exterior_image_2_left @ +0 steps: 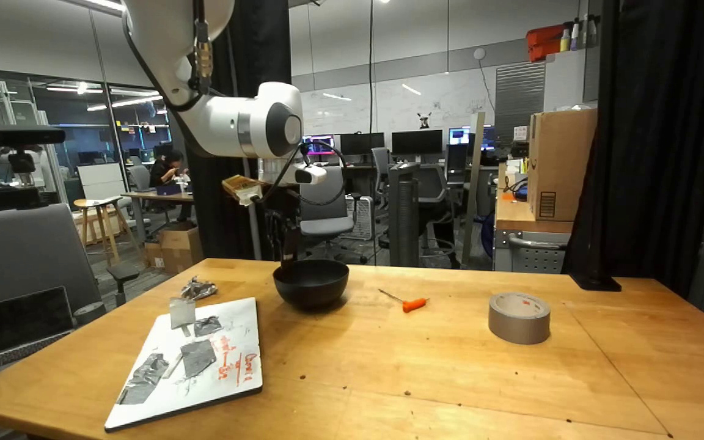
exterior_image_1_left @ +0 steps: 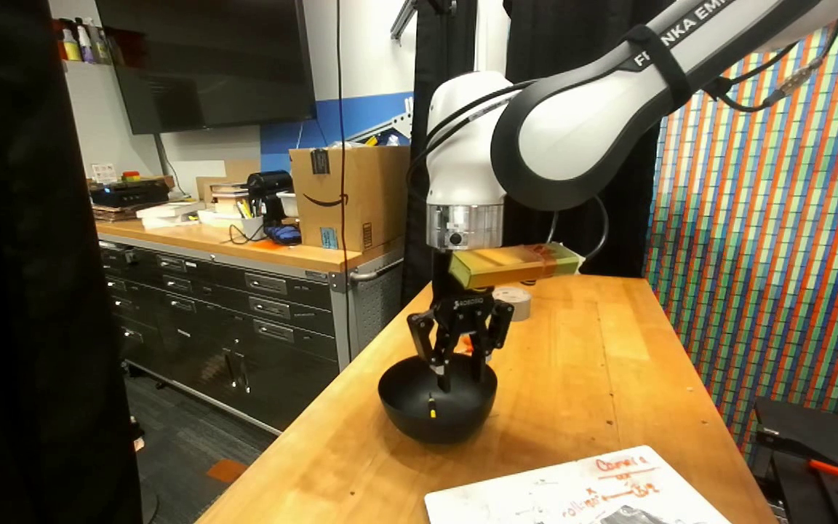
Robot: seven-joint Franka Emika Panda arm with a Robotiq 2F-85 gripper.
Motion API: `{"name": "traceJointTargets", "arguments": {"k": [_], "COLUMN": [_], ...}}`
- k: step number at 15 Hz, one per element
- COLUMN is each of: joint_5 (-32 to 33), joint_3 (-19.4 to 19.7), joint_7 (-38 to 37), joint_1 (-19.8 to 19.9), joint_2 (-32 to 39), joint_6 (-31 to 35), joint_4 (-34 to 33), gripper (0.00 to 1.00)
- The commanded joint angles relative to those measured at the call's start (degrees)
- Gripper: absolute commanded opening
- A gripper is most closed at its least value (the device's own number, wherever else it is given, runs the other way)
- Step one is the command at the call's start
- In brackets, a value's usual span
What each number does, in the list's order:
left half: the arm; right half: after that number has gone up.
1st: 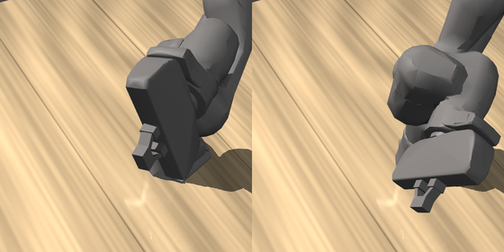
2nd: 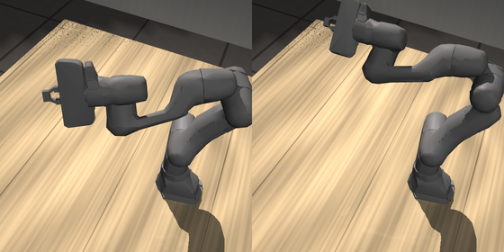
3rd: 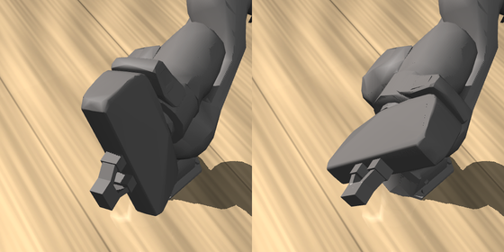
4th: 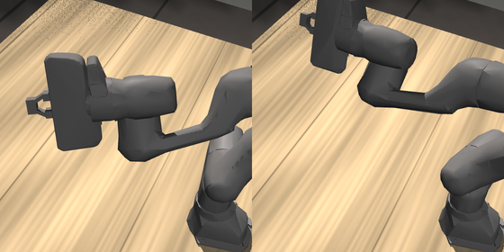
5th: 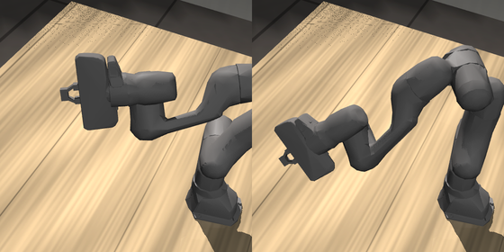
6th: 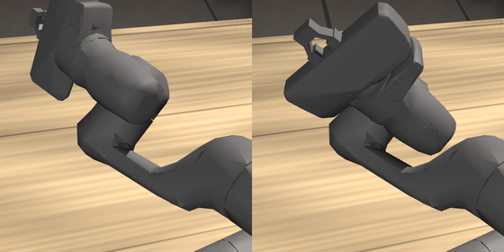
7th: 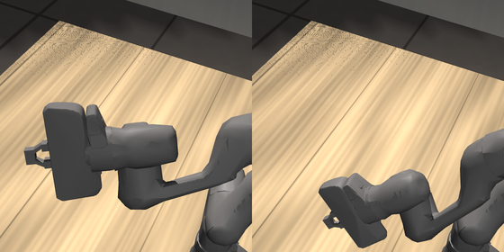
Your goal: Put the yellow object in the black bowl
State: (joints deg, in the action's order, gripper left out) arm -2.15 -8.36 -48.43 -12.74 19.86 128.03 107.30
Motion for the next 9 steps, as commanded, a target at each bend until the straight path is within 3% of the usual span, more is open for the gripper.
{"name": "traceJointTargets", "arguments": {"k": [1, 3, 4, 9], "joint_5": [-0.4, -0.4, -0.4, -0.4], "joint_3": [1.0, 1.1, 1.1, 1.1], "joint_7": [0.3, 0.3, 0.3, 0.3], "joint_1": [-0.9, -0.9, -0.9, -0.9], "joint_2": [0.0, 0.1, 0.1, 0.1], "joint_6": [-0.1, -0.1, -0.1, -0.1], "joint_4": [0.0, 0.1, 0.1, 0.1], "gripper": [0.58, 0.74, 0.77, 0.76]}}
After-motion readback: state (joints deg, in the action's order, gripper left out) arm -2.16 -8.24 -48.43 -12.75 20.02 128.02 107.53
